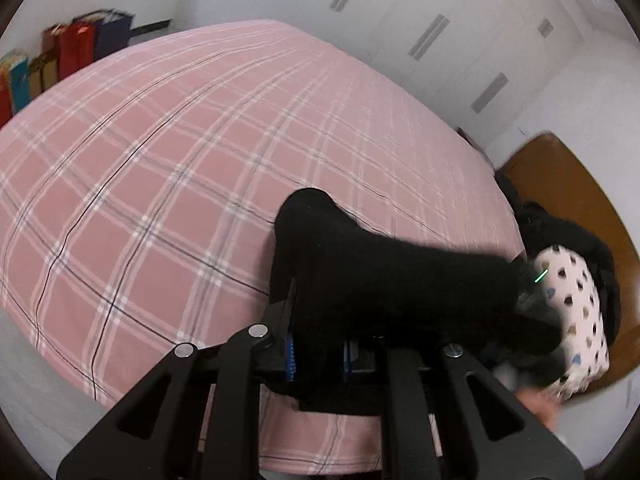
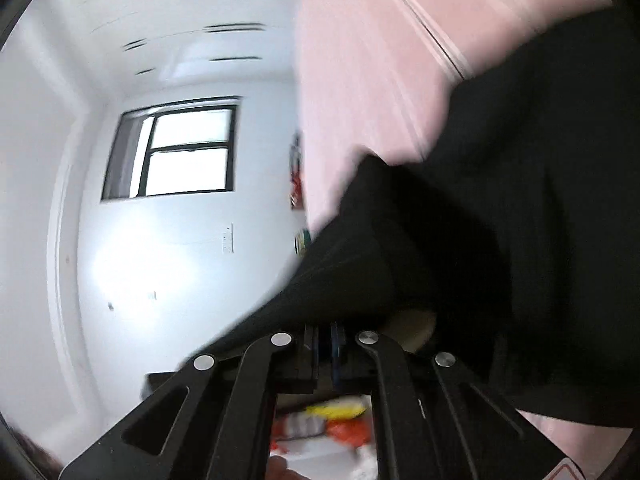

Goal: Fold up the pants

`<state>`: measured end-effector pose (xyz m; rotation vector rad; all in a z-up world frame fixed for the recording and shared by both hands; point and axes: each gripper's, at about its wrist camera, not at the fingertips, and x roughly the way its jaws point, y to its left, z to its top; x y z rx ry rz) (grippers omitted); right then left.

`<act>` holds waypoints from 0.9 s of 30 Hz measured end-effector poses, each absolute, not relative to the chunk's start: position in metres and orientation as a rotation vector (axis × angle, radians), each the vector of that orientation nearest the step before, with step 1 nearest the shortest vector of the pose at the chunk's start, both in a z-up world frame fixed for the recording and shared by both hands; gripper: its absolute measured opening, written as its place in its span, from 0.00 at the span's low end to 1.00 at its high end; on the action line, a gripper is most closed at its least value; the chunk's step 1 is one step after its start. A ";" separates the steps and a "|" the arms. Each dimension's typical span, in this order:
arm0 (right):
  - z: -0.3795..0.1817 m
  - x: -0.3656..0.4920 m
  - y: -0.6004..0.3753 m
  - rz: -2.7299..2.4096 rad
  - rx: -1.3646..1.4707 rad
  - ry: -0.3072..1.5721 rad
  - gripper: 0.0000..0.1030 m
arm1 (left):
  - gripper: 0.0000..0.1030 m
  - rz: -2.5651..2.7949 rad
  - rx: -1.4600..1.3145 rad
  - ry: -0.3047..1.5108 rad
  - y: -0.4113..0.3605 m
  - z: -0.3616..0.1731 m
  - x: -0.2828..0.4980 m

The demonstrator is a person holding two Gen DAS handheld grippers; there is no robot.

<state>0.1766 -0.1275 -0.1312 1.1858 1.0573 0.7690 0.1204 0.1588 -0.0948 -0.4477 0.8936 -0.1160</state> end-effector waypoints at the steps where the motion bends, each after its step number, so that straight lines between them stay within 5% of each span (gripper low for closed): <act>1: -0.112 0.178 -0.143 0.765 1.135 1.012 0.05 | 0.14 -0.157 -0.425 0.890 0.146 -0.088 0.118; 7: -0.049 0.145 -0.279 0.528 0.799 0.869 0.03 | 0.22 -0.492 -0.309 0.927 0.014 -0.083 0.101; 9: -0.064 0.131 -0.321 0.274 0.650 0.902 0.27 | 0.54 -0.589 -0.326 0.981 -0.033 -0.104 0.092; 11: -0.083 0.105 -0.355 0.032 0.504 0.936 0.42 | 0.65 -0.620 -0.364 1.040 -0.056 -0.123 0.084; 16: -0.120 0.060 -0.350 0.225 0.637 1.017 0.45 | 0.76 -0.572 -0.330 1.076 -0.053 -0.133 0.069; 23: -0.186 0.085 -0.309 0.309 0.748 1.137 0.59 | 0.79 -0.270 -0.113 1.009 -0.003 -0.119 0.076; 25: -0.187 0.089 -0.301 0.340 0.761 1.091 0.48 | 0.82 -0.210 -0.070 0.985 0.008 -0.114 0.075; 26: -0.186 0.097 -0.298 0.354 0.734 1.116 0.12 | 0.83 -0.181 -0.053 0.974 0.013 -0.111 0.076; 27: -0.179 0.096 -0.296 0.357 0.710 1.108 0.12 | 0.83 -0.156 -0.042 0.966 0.018 -0.108 0.078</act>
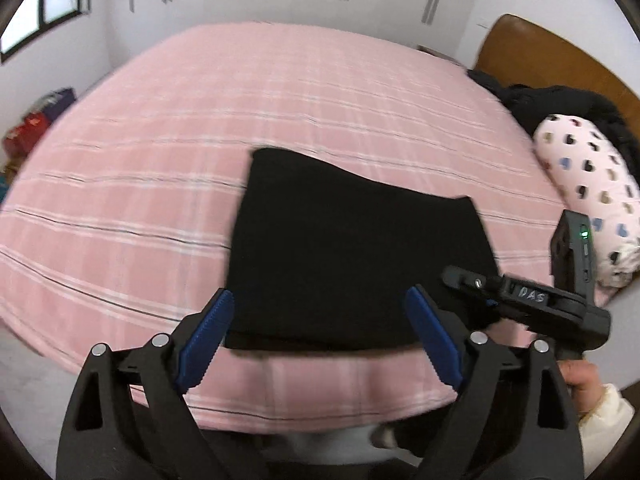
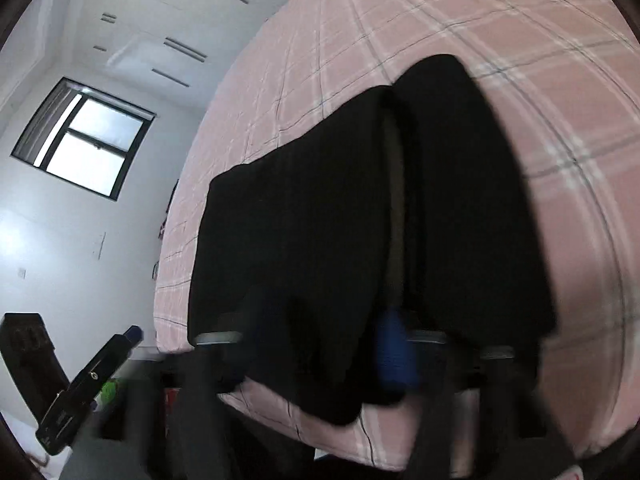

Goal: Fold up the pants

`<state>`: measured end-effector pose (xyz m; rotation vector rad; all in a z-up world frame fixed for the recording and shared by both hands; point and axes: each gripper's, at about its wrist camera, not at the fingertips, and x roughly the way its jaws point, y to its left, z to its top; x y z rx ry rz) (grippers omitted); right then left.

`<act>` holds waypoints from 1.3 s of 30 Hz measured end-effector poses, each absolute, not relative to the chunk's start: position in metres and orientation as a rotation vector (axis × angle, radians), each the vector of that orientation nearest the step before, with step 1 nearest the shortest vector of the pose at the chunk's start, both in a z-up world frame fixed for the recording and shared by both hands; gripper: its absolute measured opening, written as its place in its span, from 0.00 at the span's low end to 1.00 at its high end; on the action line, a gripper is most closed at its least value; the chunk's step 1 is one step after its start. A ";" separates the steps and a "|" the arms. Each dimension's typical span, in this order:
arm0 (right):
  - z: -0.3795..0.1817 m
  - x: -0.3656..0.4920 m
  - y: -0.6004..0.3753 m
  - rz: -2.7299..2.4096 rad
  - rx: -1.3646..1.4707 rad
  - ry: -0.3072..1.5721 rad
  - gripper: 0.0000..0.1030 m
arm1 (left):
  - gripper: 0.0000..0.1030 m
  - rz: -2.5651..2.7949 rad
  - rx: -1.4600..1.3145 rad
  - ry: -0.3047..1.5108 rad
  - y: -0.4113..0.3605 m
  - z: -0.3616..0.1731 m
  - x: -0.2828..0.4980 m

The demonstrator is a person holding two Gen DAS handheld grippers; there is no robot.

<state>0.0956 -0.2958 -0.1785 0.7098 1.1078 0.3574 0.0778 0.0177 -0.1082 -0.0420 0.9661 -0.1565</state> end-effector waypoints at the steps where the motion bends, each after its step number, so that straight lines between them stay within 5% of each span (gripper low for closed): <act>1: -0.158 0.096 -0.293 0.376 0.657 1.064 0.12 | 0.83 -0.146 -0.038 0.965 0.017 -0.107 0.080; 6: -0.078 0.094 -0.292 0.378 0.441 0.946 0.12 | 0.85 -0.103 -0.041 0.969 0.028 -0.104 0.087; 11: -0.165 0.110 -0.298 0.219 0.288 1.207 0.19 | 0.85 -0.104 -0.036 0.996 0.016 -0.115 0.096; 15: -0.147 0.094 -0.325 0.168 0.450 1.085 0.30 | 0.85 -0.105 -0.030 1.031 0.008 -0.127 0.103; 19: -0.113 0.102 -0.313 0.201 0.380 0.969 0.30 | 0.85 -0.100 0.013 1.046 0.001 -0.135 0.109; 25: -0.152 0.163 -0.284 0.273 0.271 1.085 0.21 | 0.85 -0.075 0.038 1.093 -0.005 -0.153 0.120; 26: -0.166 0.174 -0.295 0.231 0.274 1.105 0.02 | 0.85 -0.075 0.038 1.099 -0.006 -0.154 0.121; 27: -0.169 0.182 -0.305 0.213 0.326 1.106 0.00 | 0.85 -0.074 0.040 1.105 -0.006 -0.157 0.123; 32: -0.131 0.164 -0.313 0.206 0.468 1.016 0.12 | 0.85 -0.074 0.048 1.119 -0.007 -0.164 0.129; 39: -0.159 0.095 -0.278 0.197 0.368 1.100 0.09 | 0.85 -0.073 0.051 1.135 -0.007 -0.170 0.130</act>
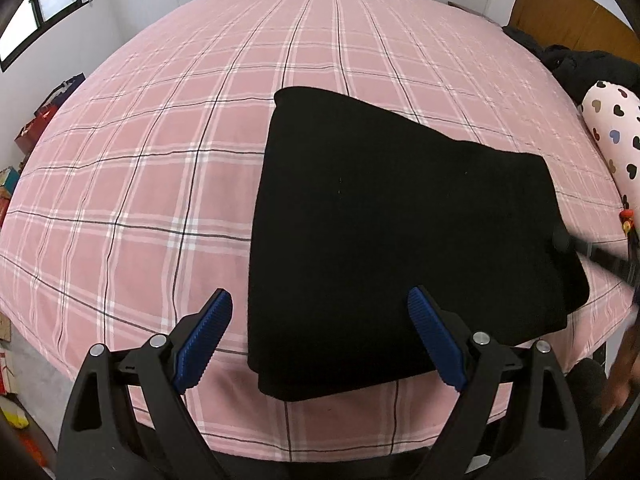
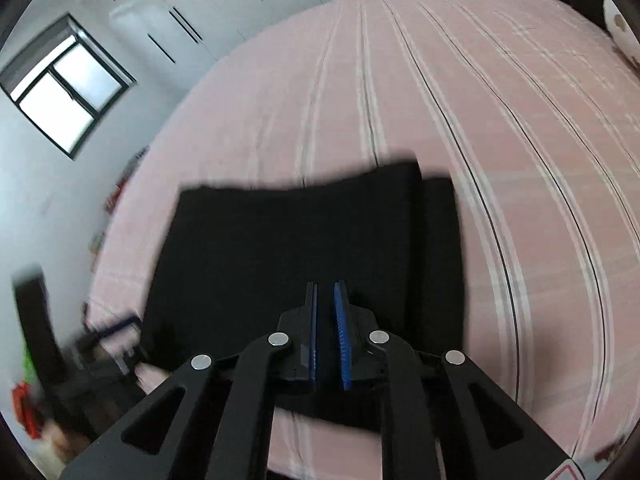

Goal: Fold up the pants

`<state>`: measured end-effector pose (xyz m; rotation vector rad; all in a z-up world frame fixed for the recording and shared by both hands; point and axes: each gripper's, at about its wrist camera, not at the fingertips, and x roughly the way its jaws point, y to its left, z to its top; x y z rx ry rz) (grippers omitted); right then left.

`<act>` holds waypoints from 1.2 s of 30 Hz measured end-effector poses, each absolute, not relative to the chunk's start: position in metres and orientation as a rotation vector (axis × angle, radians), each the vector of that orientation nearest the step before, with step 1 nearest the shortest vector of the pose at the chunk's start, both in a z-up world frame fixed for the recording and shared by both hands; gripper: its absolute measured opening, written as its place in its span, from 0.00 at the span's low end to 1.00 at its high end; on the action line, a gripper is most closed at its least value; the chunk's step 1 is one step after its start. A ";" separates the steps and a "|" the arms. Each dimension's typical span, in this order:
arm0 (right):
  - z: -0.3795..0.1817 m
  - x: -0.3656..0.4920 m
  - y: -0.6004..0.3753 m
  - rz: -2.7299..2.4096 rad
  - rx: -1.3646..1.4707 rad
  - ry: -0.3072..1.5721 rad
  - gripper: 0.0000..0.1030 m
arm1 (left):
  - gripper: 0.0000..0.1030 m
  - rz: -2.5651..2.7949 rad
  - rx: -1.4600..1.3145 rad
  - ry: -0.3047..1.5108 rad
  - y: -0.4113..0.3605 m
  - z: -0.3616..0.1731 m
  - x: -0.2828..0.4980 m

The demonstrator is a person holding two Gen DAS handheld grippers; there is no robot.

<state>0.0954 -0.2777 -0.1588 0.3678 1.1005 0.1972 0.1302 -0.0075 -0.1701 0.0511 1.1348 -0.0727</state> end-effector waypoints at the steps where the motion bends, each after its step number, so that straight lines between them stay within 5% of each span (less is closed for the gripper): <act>1: -0.167 0.090 -0.278 0.183 0.338 1.113 0.02 | 0.85 -0.072 0.056 1.135 -0.008 -0.170 0.130; 4: -0.156 0.081 -0.291 0.176 0.438 1.111 0.00 | 0.85 -0.064 0.063 1.132 -0.009 -0.168 0.129; 6: -0.133 0.076 -0.291 0.190 0.432 1.062 0.11 | 0.85 -0.056 0.068 1.127 -0.010 -0.167 0.128; 9: -0.137 0.072 -0.286 0.194 0.381 1.097 0.14 | 0.85 -0.052 0.065 1.122 -0.012 -0.164 0.124; 12: -0.158 0.070 -0.293 0.177 0.370 1.105 0.00 | 0.85 -0.050 0.065 1.118 -0.013 -0.161 0.121; 14: -0.150 0.065 -0.303 0.149 0.450 1.100 0.03 | 0.85 -0.047 0.084 1.117 -0.013 -0.159 0.116; 16: -0.140 0.061 -0.310 0.105 0.474 1.070 0.22 | 0.85 -0.053 0.071 1.114 -0.007 -0.155 0.112; 18: -0.129 0.051 -0.315 0.058 0.440 1.014 0.66 | 0.93 -0.087 -0.024 1.108 0.009 -0.151 0.110; 29: -0.184 0.080 -0.330 0.189 0.572 1.147 0.77 | 0.94 -0.250 -0.449 1.261 0.077 -0.214 0.146; 36: -0.203 0.095 -0.322 0.187 0.691 1.116 0.95 | 0.95 -0.329 -0.299 1.261 0.023 -0.229 0.163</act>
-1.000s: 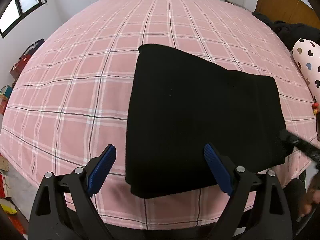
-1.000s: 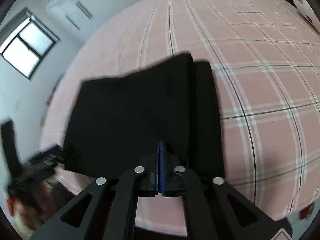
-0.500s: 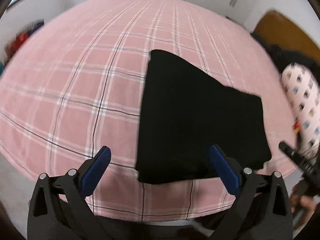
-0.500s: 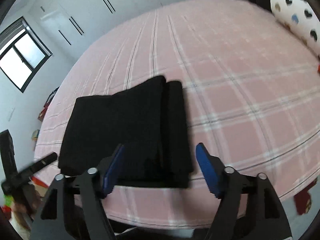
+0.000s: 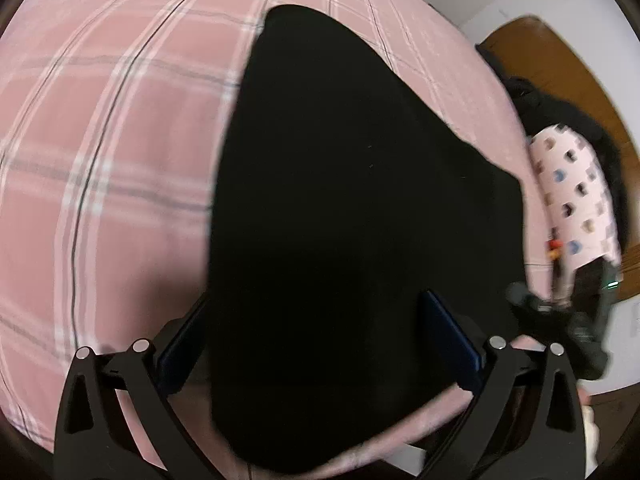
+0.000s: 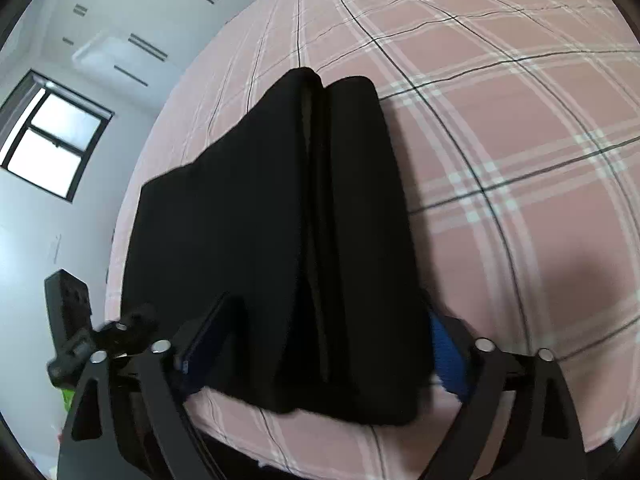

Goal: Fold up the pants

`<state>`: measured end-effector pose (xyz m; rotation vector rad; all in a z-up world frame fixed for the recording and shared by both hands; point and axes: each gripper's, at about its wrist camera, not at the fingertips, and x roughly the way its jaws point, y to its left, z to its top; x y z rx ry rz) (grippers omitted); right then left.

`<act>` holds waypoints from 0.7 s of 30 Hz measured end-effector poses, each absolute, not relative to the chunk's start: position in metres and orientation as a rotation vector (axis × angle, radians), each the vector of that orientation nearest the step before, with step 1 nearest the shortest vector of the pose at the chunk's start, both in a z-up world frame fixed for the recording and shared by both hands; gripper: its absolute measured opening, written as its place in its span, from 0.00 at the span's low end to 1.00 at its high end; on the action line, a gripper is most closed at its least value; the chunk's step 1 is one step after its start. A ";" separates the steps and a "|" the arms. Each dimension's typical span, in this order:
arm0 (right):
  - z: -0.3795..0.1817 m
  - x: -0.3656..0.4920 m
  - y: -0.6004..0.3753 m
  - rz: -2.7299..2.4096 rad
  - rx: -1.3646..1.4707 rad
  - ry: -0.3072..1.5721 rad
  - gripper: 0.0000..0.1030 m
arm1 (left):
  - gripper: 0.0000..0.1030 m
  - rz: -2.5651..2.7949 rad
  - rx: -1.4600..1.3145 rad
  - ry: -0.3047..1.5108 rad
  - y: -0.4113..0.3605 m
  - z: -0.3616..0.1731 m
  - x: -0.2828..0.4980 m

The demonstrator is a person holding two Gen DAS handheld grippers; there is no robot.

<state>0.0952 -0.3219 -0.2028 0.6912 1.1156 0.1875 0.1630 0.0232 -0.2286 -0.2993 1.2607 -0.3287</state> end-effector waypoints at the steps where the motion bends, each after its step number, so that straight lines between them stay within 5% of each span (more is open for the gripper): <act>1: -0.204 0.095 -0.321 0.172 0.702 1.110 0.95 | 0.96 -0.315 -0.266 1.250 0.016 -0.230 0.167; 4: -0.206 0.089 -0.318 0.140 0.716 1.067 0.95 | 0.90 -0.298 -0.232 1.228 0.007 -0.225 0.171; 5: -0.204 0.090 -0.313 0.150 0.662 1.085 0.95 | 0.77 -0.300 -0.237 1.218 0.008 -0.223 0.171; 7: -0.197 0.091 -0.309 0.144 0.598 1.114 0.77 | 0.55 -0.299 -0.267 1.203 0.013 -0.216 0.169; 8: -0.194 0.090 -0.312 0.178 0.638 1.114 0.51 | 0.43 -0.306 -0.285 1.198 0.016 -0.212 0.168; 9: -0.189 0.089 -0.313 0.196 0.677 1.113 0.43 | 0.37 -0.313 -0.303 1.193 0.020 -0.209 0.167; 16: -0.148 0.059 -0.287 0.253 0.643 1.108 0.39 | 0.32 -0.311 -0.316 1.192 0.033 -0.169 0.139; 21: -0.198 0.027 -0.274 0.234 0.658 1.249 0.46 | 0.39 -0.259 -0.237 1.309 0.044 -0.193 0.103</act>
